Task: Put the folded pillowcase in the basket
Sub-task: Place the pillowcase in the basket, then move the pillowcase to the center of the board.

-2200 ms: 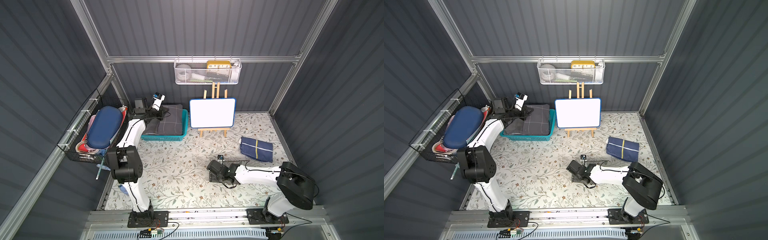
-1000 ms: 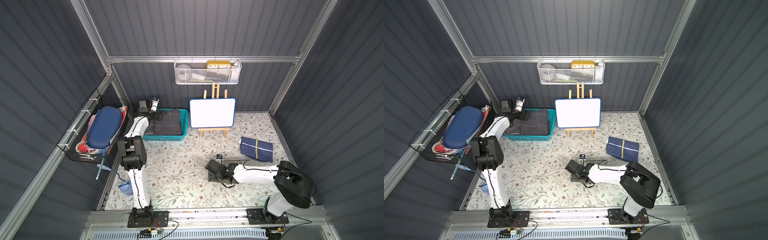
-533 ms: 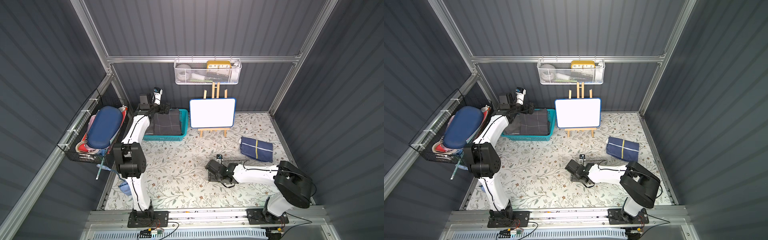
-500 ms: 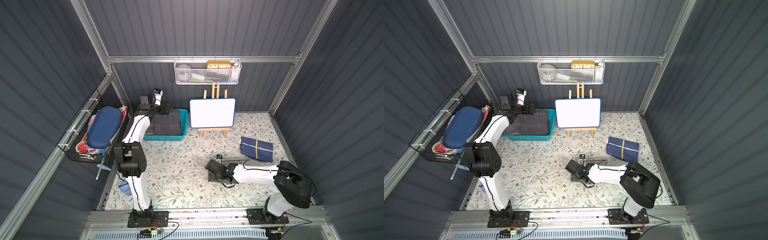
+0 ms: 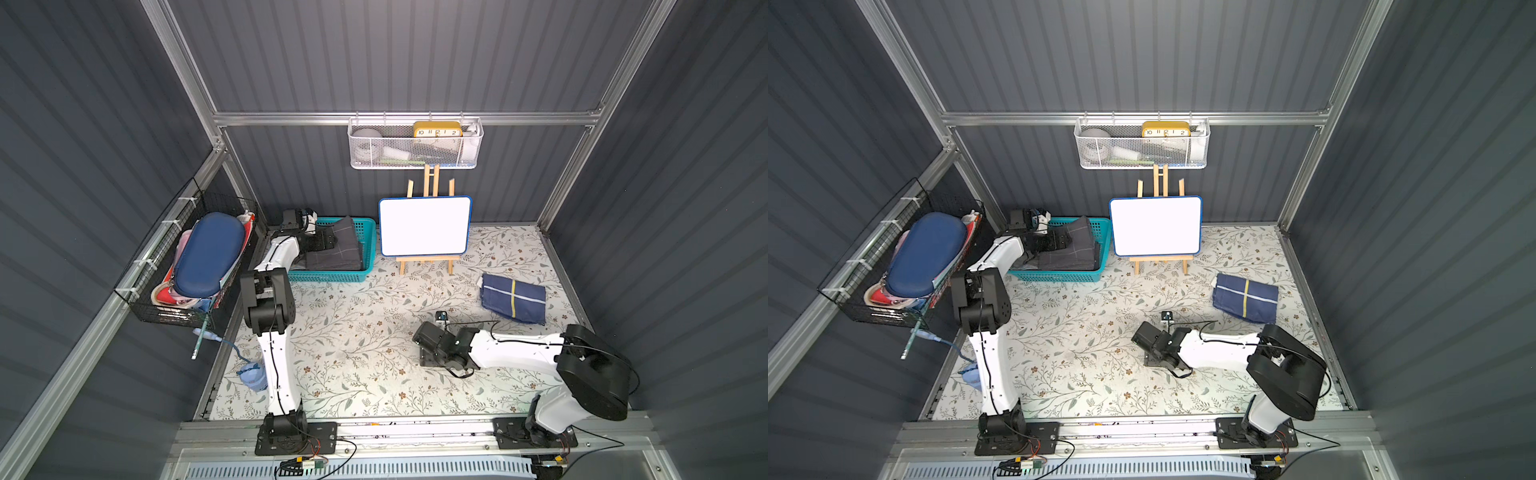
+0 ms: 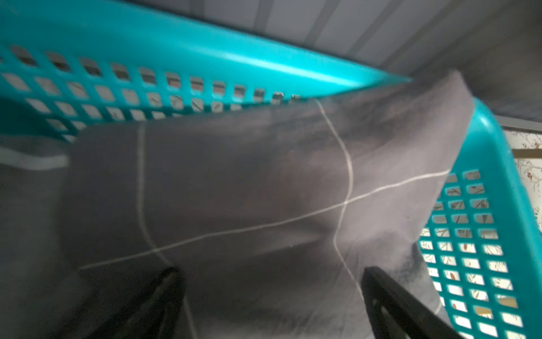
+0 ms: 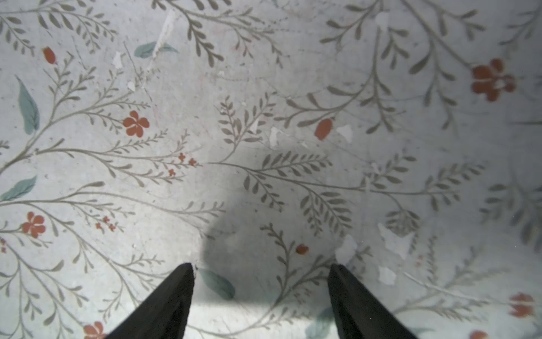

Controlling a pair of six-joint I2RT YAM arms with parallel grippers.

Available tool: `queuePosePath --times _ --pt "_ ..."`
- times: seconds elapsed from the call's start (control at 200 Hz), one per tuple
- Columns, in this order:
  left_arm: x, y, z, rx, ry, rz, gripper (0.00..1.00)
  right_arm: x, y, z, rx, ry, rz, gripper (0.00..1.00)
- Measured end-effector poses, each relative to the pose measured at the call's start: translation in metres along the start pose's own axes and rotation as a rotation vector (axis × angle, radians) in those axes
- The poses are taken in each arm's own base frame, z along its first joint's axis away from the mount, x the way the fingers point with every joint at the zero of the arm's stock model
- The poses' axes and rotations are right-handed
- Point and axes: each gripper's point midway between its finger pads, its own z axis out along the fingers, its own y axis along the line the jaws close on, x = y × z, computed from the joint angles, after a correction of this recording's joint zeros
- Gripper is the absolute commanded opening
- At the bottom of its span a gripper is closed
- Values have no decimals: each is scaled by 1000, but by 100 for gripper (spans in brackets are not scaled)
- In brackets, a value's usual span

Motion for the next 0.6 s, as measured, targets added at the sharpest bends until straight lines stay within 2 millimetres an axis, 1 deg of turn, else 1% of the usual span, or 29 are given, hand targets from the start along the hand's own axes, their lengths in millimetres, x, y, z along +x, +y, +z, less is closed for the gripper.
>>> queuePosePath --times 0.105,0.17,0.22,0.28,0.3,0.315,0.33,0.345,0.365,0.38,0.4,0.44,0.47,0.52,0.56,0.6 --pt "-10 -10 -12 3 -26 22 100 -11 -14 -14 31 -34 -3 79" --pt "-20 -25 -28 13 -56 46 100 -24 -26 -24 45 -61 20 79" --pt "-28 -39 -46 20 -88 69 100 -36 -37 -31 53 -83 45 80" --pt "-39 -62 -76 36 -145 98 100 -52 -54 -40 69 -121 87 82" --pt "-44 -72 -91 47 -171 106 100 -58 -60 -43 75 -134 102 82" --pt "-45 -76 -96 49 -182 109 100 -63 -65 -45 80 -144 114 82" --pt "-48 -85 -109 62 -206 114 100 -66 -69 -48 83 -153 124 82" --pt "-49 -89 -115 66 -219 118 100 -71 -74 -50 89 -161 134 82" --pt "-52 -100 -131 83 -249 121 100 -76 -80 -53 96 -172 151 82" --pt "-53 -103 -138 89 -263 123 100 -79 -85 -54 101 -177 163 82" --pt "-55 -112 -154 107 -294 125 100 -84 -90 -57 109 -185 177 82" --pt "-57 -124 -177 132 -341 125 100 -94 -101 -62 125 -199 206 83" --pt "-55 -131 -194 153 -372 117 100 -102 -108 -65 135 -208 224 83" --pt "-49 -138 -215 175 -406 94 100 -116 -118 -70 152 -223 256 83" --pt "-41 -141 -225 185 -419 72 100 -126 -126 -72 165 -229 280 83" --pt "-31 -142 -230 189 -414 44 100 -137 -136 -72 182 -228 312 83"
